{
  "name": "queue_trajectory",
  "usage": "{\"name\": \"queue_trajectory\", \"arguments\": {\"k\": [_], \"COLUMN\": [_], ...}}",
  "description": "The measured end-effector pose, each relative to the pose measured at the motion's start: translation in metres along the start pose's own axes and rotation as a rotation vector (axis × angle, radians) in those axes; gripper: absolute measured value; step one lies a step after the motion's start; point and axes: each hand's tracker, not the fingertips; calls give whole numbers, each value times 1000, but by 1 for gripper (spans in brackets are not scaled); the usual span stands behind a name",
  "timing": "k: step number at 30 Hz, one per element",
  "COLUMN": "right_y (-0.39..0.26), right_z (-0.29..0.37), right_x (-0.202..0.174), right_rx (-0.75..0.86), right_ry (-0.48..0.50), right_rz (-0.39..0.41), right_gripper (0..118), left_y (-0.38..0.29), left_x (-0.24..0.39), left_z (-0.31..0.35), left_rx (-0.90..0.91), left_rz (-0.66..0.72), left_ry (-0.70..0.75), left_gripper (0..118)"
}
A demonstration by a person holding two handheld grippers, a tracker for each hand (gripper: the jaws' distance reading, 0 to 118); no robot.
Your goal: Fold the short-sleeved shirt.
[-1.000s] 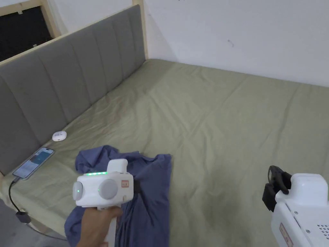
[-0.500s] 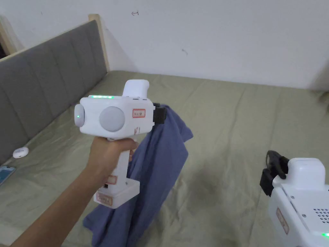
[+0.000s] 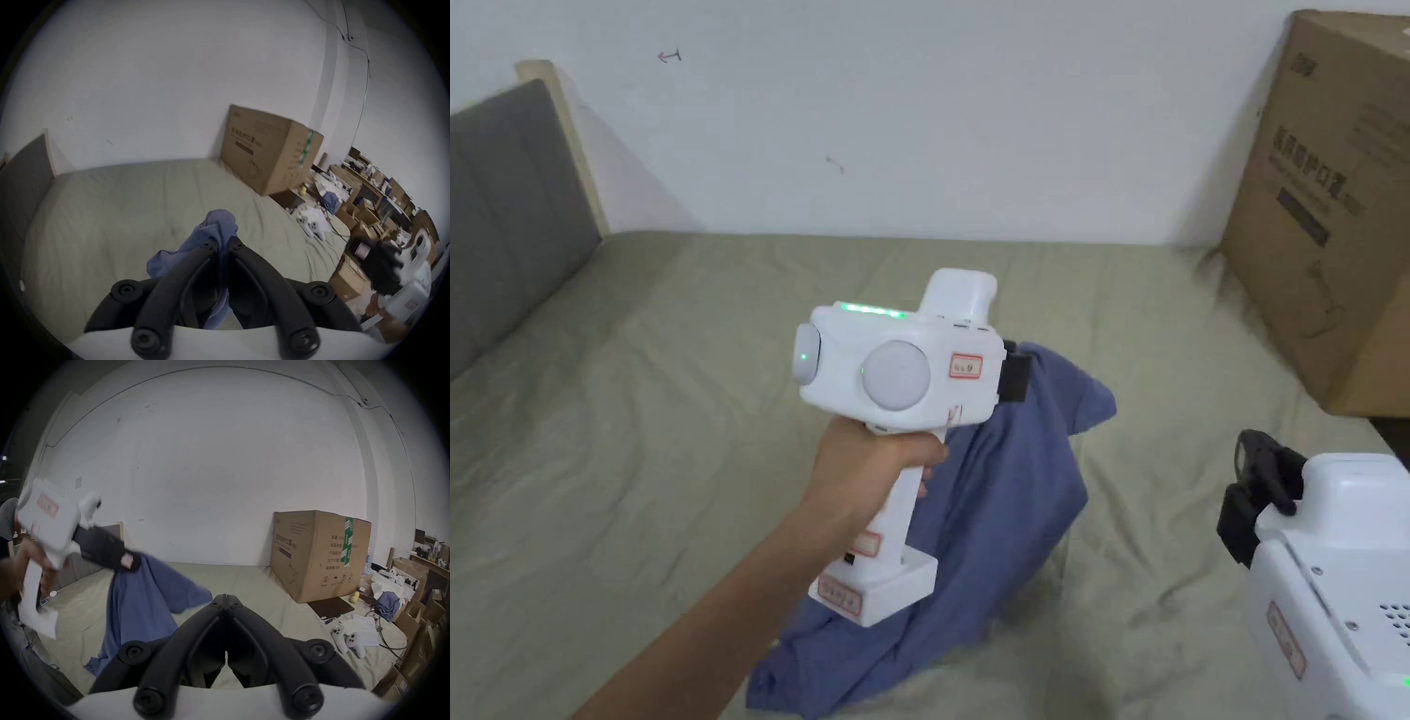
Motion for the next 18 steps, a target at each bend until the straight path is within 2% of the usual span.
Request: {"name": "queue_trajectory", "arguments": {"k": [8,15,18], "right_y": [-12,-24,-29], "right_z": [-2,-10,-12], "right_x": [12,12,12], "right_rx": [-33,-75,-92], "right_ry": [-30,-21,-18], "right_rz": [-5,-8,-4], "right_gripper": [0,0,0], "left_y": [-108,-170,-182], "left_x": [-9,-21,-26], "left_z": [-79,-127,-138], "left_rx": [-255,-398,-444], "left_rz": [55,-21,12], "left_ry": [-34,78,106], "left_gripper": [6,6,6]}}
